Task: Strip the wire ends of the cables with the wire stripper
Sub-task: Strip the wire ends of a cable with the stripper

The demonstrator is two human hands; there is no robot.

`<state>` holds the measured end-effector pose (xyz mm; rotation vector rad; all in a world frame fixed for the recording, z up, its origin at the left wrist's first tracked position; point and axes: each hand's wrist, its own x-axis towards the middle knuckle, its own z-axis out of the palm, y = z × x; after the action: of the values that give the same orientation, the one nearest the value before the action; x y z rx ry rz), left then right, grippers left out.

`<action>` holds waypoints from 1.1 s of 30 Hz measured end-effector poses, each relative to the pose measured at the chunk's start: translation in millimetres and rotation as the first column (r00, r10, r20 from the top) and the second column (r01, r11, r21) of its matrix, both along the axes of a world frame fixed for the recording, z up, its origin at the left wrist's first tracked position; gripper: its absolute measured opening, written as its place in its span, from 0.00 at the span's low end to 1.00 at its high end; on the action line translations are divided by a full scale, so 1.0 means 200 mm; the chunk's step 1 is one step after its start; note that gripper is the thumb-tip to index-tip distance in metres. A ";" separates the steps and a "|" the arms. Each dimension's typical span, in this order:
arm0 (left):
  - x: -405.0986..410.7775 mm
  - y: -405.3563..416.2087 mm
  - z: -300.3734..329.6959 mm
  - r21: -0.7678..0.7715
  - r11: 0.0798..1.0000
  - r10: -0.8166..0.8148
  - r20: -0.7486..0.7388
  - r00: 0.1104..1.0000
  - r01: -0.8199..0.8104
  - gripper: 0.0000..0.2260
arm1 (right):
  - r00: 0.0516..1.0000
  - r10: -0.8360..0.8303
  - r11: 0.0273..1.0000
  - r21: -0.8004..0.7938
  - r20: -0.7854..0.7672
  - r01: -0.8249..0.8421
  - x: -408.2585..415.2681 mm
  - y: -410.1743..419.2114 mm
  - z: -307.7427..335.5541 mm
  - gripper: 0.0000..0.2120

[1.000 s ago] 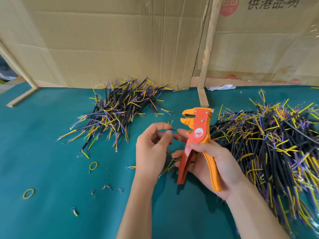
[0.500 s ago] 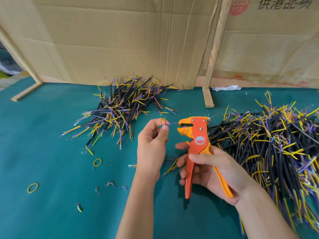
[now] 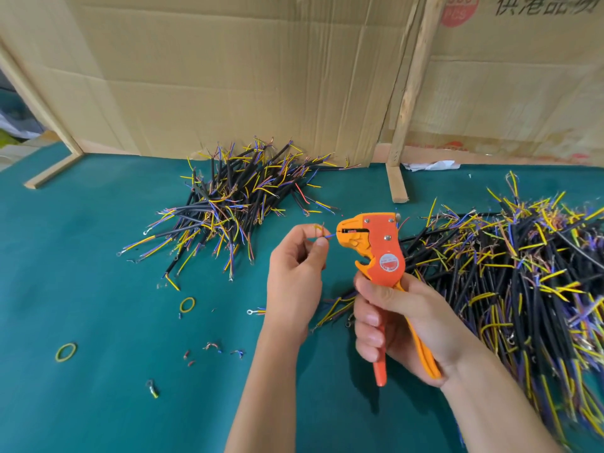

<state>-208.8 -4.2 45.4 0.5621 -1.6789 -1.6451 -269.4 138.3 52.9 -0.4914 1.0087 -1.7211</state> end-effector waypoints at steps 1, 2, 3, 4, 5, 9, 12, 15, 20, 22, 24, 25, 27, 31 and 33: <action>0.00 0.00 0.00 0.006 1.000 0.001 -0.003 1.000 -0.001 0.09 | 1.000 -0.024 1.000 0.006 0.008 0.024 0.01 -0.01 0.00 0.13; 0.00 0.00 0.00 0.014 1.000 0.001 -0.007 1.000 -0.001 0.09 | 0.999 -0.048 0.999 0.011 0.015 0.048 0.02 -0.02 0.00 0.14; 0.00 0.00 0.00 0.022 1.000 -0.002 -0.011 1.000 0.003 0.10 | 0.997 -0.069 0.998 0.014 0.018 0.069 0.03 -0.03 0.01 0.15; 0.00 0.00 0.00 0.033 0.999 -0.011 -0.018 1.000 0.011 0.10 | 0.996 -0.084 0.996 0.013 0.016 0.084 0.04 -0.03 0.01 0.15; 0.00 0.00 0.01 0.044 0.999 -0.021 -0.026 0.999 0.022 0.10 | 0.995 -0.096 0.995 0.013 0.012 0.096 0.05 -0.04 0.01 0.15; 0.00 0.00 0.01 0.074 0.997 -0.029 -0.055 0.998 0.034 0.06 | 0.995 -0.102 0.995 0.003 0.014 0.102 0.07 -0.05 0.02 0.13; 0.00 0.00 0.01 0.084 0.996 -0.037 -0.056 0.998 0.042 0.06 | 0.987 -0.158 0.987 0.001 0.013 0.158 0.09 -0.08 0.01 0.16; -0.01 0.02 -0.01 0.091 0.995 -0.051 -0.005 0.999 0.051 0.05 | 0.972 -0.233 0.972 0.031 0.015 0.232 0.08 -0.09 -0.01 0.20; -0.01 0.01 0.00 0.077 0.997 0.002 0.003 1.000 -0.002 0.05 | 0.987 -0.112 0.988 -0.097 0.114 0.124 0.05 -0.03 -0.01 0.14; -0.01 0.01 0.00 0.084 0.996 0.030 -0.013 0.999 -0.028 0.05 | 0.994 -0.068 0.989 -0.124 0.084 0.078 0.02 0.00 0.00 0.18; -0.01 0.02 0.00 0.080 0.995 0.057 -0.016 0.998 -0.055 0.05 | 0.998 -0.051 0.994 -0.094 0.041 0.055 -0.01 0.02 0.01 0.19; -0.01 0.02 0.00 0.071 0.995 0.073 -0.017 0.997 -0.071 0.06 | 0.999 -0.039 0.997 -0.070 0.020 0.041 -0.02 0.02 0.02 0.18; -0.01 0.02 0.00 0.040 0.995 0.096 -0.019 0.995 -0.095 0.07 | 1.000 -0.019 0.999 -0.033 -0.008 0.019 -0.02 0.03 0.01 0.16; -0.01 0.03 0.00 -0.043 0.996 0.081 -0.009 0.997 -0.082 0.08 | 1.000 -0.023 0.999 0.036 -0.011 0.023 0.00 0.01 0.00 0.17; -0.02 0.03 0.00 -0.075 0.993 0.085 -0.007 0.996 -0.086 0.08 | 1.000 -0.016 0.998 0.055 -0.018 0.017 -0.01 0.01 0.01 0.18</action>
<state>-211.9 0.9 45.6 0.5850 -1.6831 -1.5149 -270.5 141.0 53.9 -0.4644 1.0730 -1.7014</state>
